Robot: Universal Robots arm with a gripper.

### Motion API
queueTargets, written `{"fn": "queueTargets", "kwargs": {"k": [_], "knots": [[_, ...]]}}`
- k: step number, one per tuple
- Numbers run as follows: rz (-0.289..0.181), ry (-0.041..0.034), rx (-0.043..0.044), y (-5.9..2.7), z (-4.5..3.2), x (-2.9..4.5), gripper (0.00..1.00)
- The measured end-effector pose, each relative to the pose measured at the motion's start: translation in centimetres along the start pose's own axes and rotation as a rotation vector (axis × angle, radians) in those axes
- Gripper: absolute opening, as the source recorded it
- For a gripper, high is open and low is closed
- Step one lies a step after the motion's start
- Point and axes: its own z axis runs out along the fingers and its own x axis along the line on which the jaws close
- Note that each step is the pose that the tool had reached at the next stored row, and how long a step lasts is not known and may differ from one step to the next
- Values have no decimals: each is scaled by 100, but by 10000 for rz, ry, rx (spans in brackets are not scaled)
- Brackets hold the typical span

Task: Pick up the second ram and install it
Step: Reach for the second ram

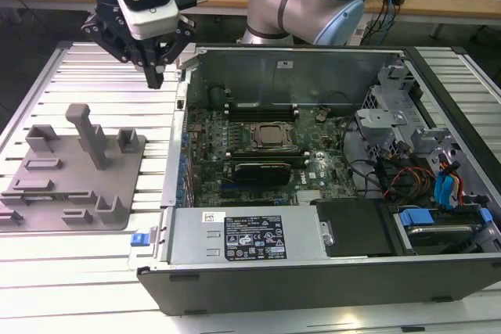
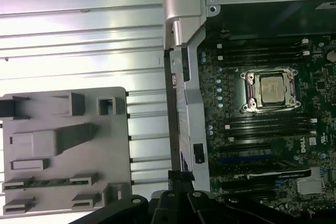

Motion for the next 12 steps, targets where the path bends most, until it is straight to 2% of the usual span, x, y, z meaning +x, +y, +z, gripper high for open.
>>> {"fn": "queueTargets", "kwargs": {"k": [2,7,12], "knots": [[0,0,0,-3,0,41,8],[0,0,0,-17,-3,222,8],[-1,0,0,-25,-5,331,8]]}}
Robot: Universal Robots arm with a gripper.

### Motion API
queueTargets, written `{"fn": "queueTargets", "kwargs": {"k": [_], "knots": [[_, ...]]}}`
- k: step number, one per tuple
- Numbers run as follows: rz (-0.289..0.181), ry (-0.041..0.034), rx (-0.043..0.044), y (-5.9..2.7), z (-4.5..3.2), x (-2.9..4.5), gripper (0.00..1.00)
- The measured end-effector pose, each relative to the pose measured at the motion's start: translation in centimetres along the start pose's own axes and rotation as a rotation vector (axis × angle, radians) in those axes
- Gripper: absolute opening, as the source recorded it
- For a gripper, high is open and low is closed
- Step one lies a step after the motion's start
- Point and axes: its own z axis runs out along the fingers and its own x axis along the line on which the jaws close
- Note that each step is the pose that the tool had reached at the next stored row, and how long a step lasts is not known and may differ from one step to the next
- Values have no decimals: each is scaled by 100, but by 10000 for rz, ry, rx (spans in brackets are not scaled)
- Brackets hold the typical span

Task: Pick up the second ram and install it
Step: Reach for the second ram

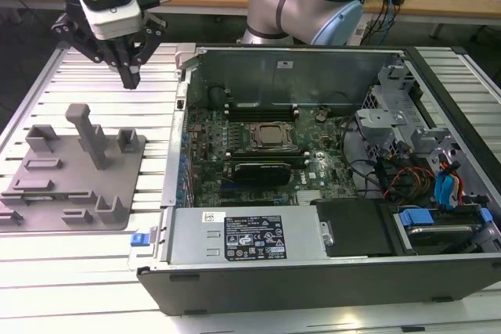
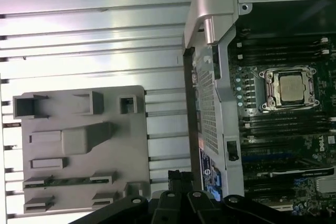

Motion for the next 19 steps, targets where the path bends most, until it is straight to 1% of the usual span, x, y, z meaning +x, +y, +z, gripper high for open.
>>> {"fn": "queueTargets", "kwargs": {"k": [2,3,4,8,11,12,14,15,19], "knots": [[0,0,0,-4,-1,48,8],[1,0,0,-6,-2,86,8],[1,0,0,-10,-2,141,8],[0,0,0,-17,-4,222,8],[1,-1,0,-25,-5,337,8],[1,-2,0,-30,-6,408,8],[0,-1,0,-34,-7,461,8],[0,-3,-1,-38,-6,504,8],[1,-2,0,-45,-2,596,8]]}}
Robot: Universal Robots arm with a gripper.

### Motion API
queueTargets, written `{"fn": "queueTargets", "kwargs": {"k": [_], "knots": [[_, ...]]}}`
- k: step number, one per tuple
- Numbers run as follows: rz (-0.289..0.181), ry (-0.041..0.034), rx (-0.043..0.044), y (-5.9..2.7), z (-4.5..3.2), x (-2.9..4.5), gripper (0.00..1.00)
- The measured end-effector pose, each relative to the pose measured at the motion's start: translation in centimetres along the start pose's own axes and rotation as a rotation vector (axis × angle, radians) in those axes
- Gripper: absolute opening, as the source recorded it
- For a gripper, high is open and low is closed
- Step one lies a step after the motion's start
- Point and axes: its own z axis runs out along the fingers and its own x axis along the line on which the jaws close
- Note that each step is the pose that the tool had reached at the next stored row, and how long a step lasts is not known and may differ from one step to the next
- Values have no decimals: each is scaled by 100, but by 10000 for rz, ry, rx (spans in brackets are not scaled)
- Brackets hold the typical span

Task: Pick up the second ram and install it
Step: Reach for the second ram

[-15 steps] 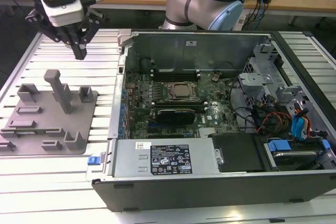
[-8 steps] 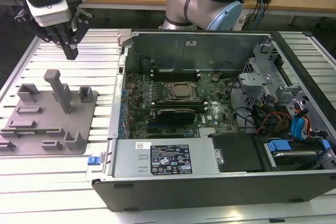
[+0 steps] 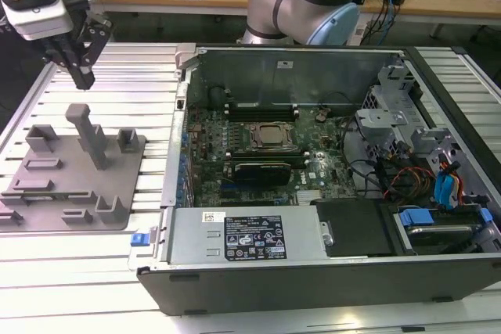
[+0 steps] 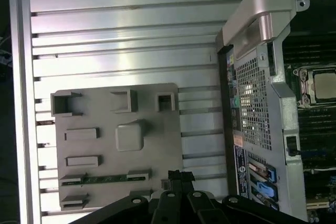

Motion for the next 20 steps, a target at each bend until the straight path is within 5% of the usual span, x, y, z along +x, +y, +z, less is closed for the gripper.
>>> {"fn": "queueTargets", "kwargs": {"k": [14,20], "knots": [[0,-2,-1,-32,126,293,8],[0,0,0,-51,180,359,8]]}}
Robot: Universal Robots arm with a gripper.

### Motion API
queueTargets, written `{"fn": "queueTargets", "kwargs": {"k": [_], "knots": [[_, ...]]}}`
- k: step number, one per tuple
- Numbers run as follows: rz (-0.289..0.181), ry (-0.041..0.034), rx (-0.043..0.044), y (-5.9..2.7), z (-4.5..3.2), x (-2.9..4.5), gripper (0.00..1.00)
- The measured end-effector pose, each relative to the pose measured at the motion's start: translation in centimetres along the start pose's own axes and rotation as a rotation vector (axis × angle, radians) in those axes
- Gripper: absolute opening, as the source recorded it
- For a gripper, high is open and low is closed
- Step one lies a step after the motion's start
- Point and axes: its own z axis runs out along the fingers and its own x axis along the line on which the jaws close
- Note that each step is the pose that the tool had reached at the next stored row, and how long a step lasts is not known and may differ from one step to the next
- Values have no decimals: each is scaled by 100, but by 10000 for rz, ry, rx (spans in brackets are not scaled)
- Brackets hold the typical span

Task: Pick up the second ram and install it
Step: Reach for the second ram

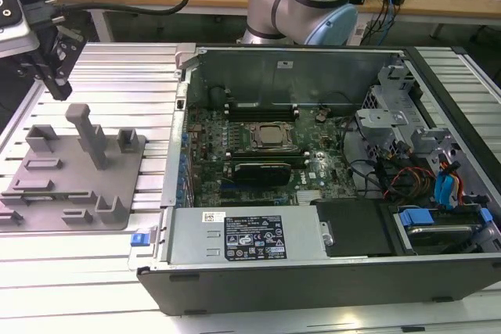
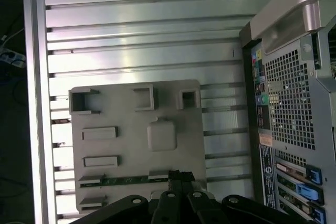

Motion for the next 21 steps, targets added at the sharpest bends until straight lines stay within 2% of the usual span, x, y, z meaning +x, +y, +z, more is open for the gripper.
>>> {"fn": "queueTargets", "kwargs": {"k": [8,21], "knots": [[-1,-1,0,-44,88,120,8],[-1,-1,-1,-209,204,295,8]]}}
